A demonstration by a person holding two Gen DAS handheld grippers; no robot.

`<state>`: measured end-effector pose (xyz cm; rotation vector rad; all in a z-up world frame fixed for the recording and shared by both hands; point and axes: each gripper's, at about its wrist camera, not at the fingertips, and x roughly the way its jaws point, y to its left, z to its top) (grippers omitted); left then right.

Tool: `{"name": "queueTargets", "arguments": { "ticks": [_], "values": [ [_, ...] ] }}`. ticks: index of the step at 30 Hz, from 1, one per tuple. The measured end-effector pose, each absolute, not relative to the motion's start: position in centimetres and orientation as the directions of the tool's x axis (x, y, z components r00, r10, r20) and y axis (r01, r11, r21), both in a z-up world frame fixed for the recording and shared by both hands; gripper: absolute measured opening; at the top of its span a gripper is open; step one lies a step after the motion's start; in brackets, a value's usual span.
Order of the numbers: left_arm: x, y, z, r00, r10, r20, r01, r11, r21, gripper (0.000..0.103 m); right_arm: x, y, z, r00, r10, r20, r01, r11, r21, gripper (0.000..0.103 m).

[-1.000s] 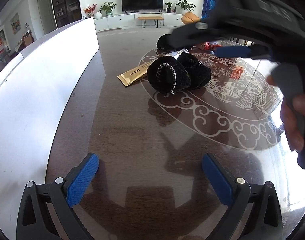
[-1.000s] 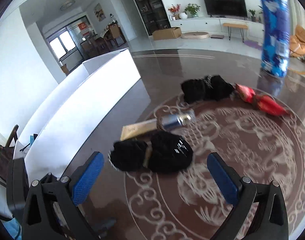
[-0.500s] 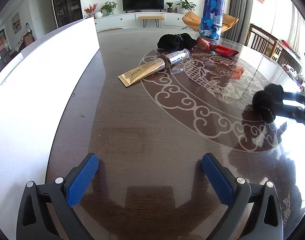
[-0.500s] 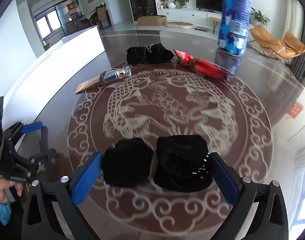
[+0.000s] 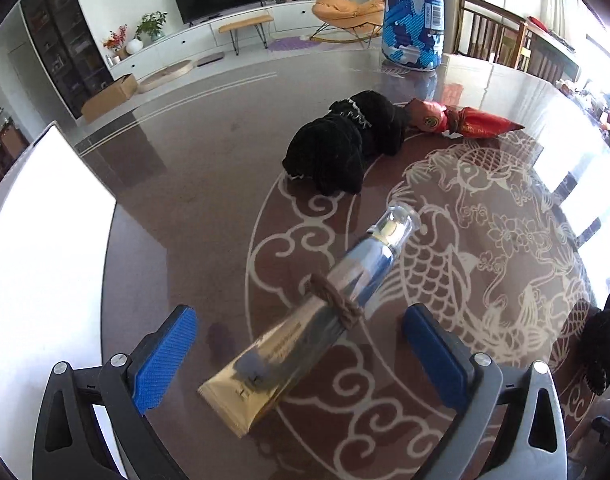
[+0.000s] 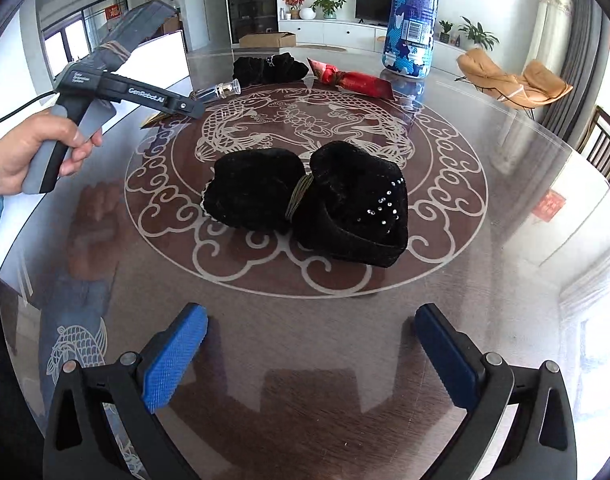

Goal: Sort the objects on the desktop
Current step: 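Lower the left gripper around the gold-silver HIH tube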

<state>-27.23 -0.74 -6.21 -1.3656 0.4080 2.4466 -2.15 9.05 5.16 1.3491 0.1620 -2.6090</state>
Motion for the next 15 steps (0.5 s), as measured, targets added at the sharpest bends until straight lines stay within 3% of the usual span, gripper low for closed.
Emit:
{"name": "queueTargets", "arguments": {
  "ticks": [5,15],
  "values": [
    [-28.6,-0.2,-6.6,-0.447,0.215,-0.868,-0.444,-0.896,0.006,0.103,-2.2,9.0,5.1,-0.564,-0.126,-0.816,0.226,-0.974,-0.006,0.103],
    [-29.0,0.7,-6.8,-0.474,0.242,-0.846,-0.464,-0.886,0.006,0.103,-2.0,9.1,5.1,-0.564,-0.126,-0.816,0.227,-0.974,-0.006,0.103]
  ]
}}
